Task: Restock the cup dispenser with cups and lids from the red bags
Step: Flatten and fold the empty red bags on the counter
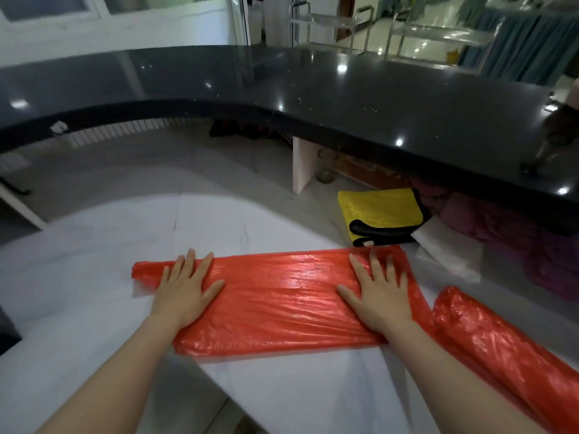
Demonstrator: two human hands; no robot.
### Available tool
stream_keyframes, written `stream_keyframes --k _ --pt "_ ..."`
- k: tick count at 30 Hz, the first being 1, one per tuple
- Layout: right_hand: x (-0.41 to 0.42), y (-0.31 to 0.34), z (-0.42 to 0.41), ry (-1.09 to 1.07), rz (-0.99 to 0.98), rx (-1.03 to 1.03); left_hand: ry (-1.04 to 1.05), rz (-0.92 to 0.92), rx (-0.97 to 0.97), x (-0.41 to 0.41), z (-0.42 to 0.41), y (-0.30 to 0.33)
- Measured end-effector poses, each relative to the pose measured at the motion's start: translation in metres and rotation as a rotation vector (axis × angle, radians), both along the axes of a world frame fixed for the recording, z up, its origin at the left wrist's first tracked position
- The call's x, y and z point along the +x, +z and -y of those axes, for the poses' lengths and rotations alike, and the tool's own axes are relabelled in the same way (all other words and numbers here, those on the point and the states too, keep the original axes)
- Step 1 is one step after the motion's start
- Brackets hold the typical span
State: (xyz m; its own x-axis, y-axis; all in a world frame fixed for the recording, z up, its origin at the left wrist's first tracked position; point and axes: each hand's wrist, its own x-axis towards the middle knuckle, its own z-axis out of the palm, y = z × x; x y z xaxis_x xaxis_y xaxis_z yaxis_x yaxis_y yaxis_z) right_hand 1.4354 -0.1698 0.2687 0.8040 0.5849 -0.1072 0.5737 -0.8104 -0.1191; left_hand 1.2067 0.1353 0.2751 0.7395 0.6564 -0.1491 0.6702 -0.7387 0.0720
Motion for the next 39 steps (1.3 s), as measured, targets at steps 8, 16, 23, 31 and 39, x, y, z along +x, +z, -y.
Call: stream_keyframes --k 8,16,23,31,39 --pt "0.013 0.011 0.018 0.086 0.015 -0.02 0.066 0.012 -0.067 -0.02 0.042 -0.003" --pt "-0.068 0.036 0.018 0.214 0.487 0.418 0.16 0.0 -0.1 -0.024 0.066 0.003" --pt "-0.163 0.03 0.013 0.278 0.214 0.45 0.057 -0.157 0.02 -0.038 0.07 0.026" --pt "-0.249 0.011 -0.026 0.239 0.008 0.123 -0.117 -0.088 -0.084 -0.061 0.031 0.048" --pt "-0.261 0.006 0.018 -0.108 -0.019 0.21 -0.25 0.196 -0.45 -0.091 -0.018 0.056"
